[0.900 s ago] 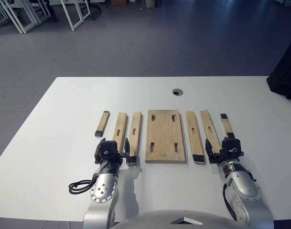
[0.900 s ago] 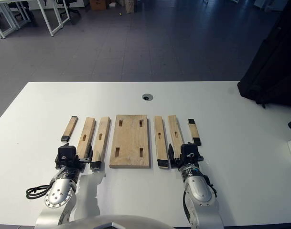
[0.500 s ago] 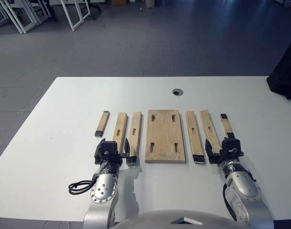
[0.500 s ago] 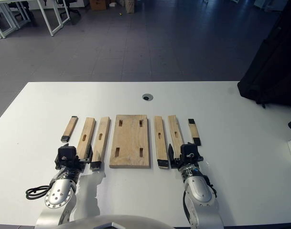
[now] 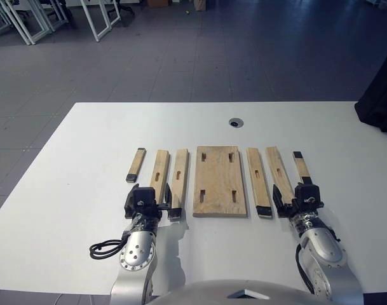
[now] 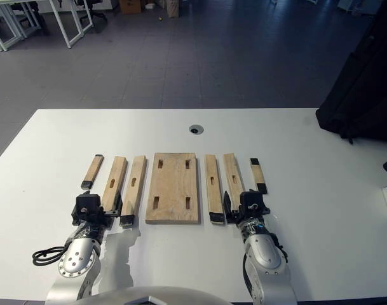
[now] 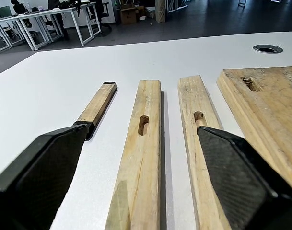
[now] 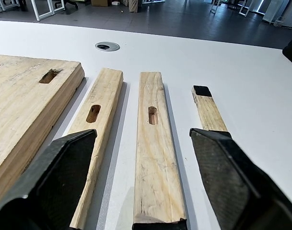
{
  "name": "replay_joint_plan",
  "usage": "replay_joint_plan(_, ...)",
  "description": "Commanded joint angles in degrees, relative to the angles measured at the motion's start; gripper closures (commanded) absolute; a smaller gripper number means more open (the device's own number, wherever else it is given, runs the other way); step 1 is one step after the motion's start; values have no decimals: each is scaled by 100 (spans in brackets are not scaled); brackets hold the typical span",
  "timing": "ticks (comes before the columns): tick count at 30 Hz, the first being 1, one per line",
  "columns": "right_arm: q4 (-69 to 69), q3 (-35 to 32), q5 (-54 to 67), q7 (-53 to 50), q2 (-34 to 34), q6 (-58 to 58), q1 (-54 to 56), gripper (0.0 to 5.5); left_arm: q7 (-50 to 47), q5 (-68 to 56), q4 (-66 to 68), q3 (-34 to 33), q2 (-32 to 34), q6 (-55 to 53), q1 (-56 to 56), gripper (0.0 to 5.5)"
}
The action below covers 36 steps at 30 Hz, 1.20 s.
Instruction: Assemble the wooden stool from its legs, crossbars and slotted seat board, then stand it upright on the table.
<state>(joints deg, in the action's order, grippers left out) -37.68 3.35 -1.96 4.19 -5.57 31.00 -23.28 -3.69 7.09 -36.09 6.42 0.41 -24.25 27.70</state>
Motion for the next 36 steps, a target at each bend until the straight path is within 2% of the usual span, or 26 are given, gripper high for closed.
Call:
replay_joint_plan(1,-25,-1,61,37,-17,102,62,194,-38,48,-68,-14,-23,-71,10,130)
replay_joint_plan(5,-36,6,24,18,-20,134,87,124,-43,46,-41,-21,-28,-61,0,127)
replay_joint_plan(13,-21,-71,182,106,2,176,65,124,-49,41,11,-16,-37,-3,31,127)
replay_joint_plan(16,404,-771,648,343,-183,104,781,124,-91,27,30,-38,-73,72,143,127)
replay_joint_plan(19,1220,-1640,1158,823,-922,204,1942,124,-80,17,16,-50,-82,107,224,127)
replay_joint_plan(23,2446,-2123,1345,1213,-1614,224,2515,124,-89,71,42,-22,-83,138,234,127)
replay_joint_plan(27,3141,-1803,1162,1598,-1958,-66,2347,124,-74,117,39,15,-67,115,202,127)
replay_joint_plan(36,3572,-1456,1048,1722,-1910,-236,2045,124,-59,151,7,28,-59,59,175,127)
